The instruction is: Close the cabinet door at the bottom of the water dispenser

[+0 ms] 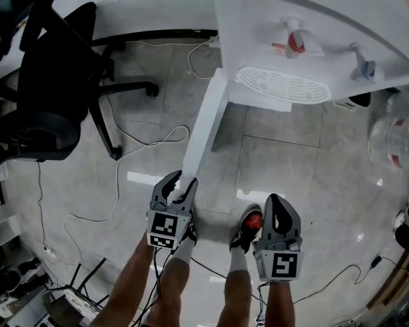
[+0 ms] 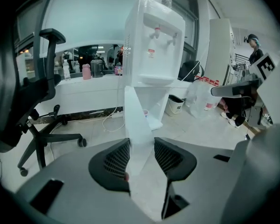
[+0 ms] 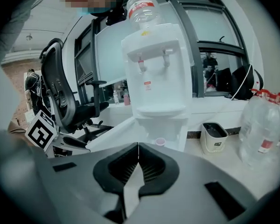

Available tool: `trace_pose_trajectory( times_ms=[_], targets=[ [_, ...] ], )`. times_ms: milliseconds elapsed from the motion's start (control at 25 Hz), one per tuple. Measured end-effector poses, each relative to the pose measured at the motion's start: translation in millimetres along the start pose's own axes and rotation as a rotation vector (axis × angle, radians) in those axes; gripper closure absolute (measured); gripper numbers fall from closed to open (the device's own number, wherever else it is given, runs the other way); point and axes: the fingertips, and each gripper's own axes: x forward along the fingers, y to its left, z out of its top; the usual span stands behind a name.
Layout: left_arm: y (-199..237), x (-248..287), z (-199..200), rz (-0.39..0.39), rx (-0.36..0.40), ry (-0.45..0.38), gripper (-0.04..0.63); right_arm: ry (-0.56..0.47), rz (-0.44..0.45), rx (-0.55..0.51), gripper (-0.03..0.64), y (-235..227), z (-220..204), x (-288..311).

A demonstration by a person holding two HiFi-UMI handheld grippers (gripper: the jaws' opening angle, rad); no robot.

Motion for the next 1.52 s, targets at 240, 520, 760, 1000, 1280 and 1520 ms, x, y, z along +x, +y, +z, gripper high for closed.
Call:
trace_pose_trajectory(
  times_ms=[240,520,760,1000,1280,1520],
  targets=[
    [-19.4,9.5,2.5,-0.055,0.026,0.015,0.402,-0.005,-0.022,0.016,0.6,-13.5,-1.3,-3.8],
    [-42.6,18.2,7.1,-0.098,0.03,0.018,0.39,-0.006,-0.049,0.037,0.6,-30.6,-4.6,-9.1],
    [-63.5,26.9,12.5,-0.133,0.03,0.018,0.374,-0.004,-0.069,0.047,0.6,-43.6,-9.2,-15.1],
    [-78.4,33.0,15.9,-0.135,0.032,0.018,0.371,-0.013,-0.089,0.063,0.6,-57.7,-10.1,-21.6],
    [-106.7,43.9,24.6,-0.17,0.092,0.031,0.394,-0.016,-0.115,0.08,0.6,-73.9,-13.5,-33.2],
    [-130.7,58.1,36.3,-0.175,0.087,0.033,0.416,-0.019,-0.134,0.096,0.6,-87.6,-17.8,-42.7]
  ],
)
